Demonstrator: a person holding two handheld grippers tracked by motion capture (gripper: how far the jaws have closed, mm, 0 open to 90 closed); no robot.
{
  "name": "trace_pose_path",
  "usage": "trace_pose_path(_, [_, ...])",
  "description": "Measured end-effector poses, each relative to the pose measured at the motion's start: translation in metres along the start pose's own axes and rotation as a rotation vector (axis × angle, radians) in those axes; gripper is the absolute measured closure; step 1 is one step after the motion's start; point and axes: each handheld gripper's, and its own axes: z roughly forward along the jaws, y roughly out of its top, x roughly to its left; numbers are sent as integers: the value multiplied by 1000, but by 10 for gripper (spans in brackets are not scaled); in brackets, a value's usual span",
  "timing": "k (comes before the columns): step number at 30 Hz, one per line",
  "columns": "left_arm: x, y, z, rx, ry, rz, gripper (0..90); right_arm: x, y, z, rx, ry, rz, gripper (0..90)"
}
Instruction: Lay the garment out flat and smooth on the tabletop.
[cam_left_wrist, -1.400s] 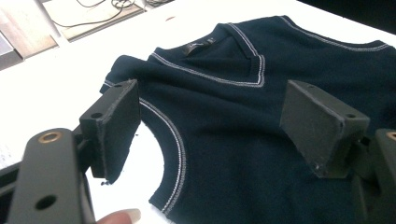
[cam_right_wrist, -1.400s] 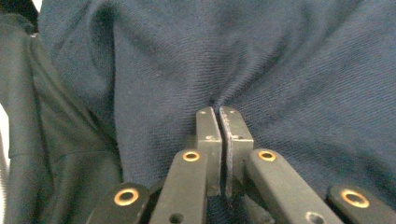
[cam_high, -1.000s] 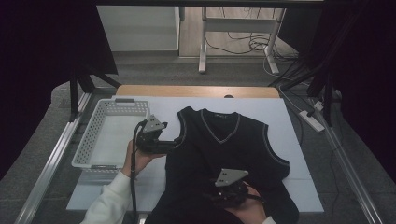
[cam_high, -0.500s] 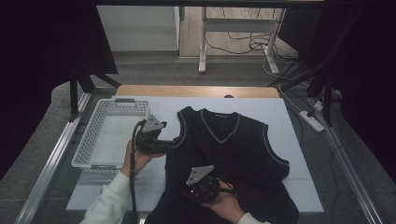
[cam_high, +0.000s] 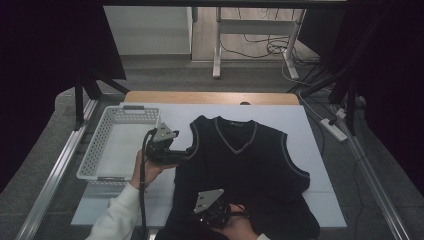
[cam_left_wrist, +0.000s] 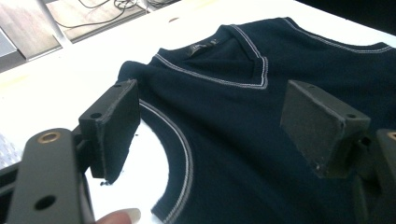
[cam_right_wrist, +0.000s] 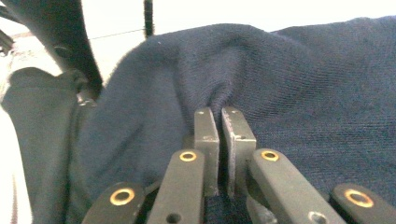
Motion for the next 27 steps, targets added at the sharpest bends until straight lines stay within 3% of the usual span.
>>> trace_pose_path(7, [1, 0, 0, -2, 0, -1, 208, 19, -3, -9, -31, 76, 8, 857])
trace_pose_path(10, [1, 0, 0, 1, 0, -4, 208, 28, -4, -13, -28, 93, -15, 858])
trace_pose_path(14, [1, -1, 0, 2, 1, -5, 207, 33, -4, -17, -26, 99, -32, 857])
trace_pose_path(17, [1, -1, 1, 3, 1, -3, 207, 30, -6, -18, -43, 84, -14, 841])
trace_pose_path(19, [1, -1, 1, 6, 1, -2, 205, 26, -6, -21, -59, 66, 9, 759])
trace_pose_path(21, [2, -1, 1, 7, 1, -4, 204, 23, -5, -26, -85, 38, 32, 607])
trace_pose_path(24, [3, -2, 2, 9, 2, -6, 204, 15, -6, -38, -149, 11, 83, 513])
trace_pose_path(27, [2, -2, 3, 13, 2, -5, 203, 3, -8, -49, -179, -20, 135, 469])
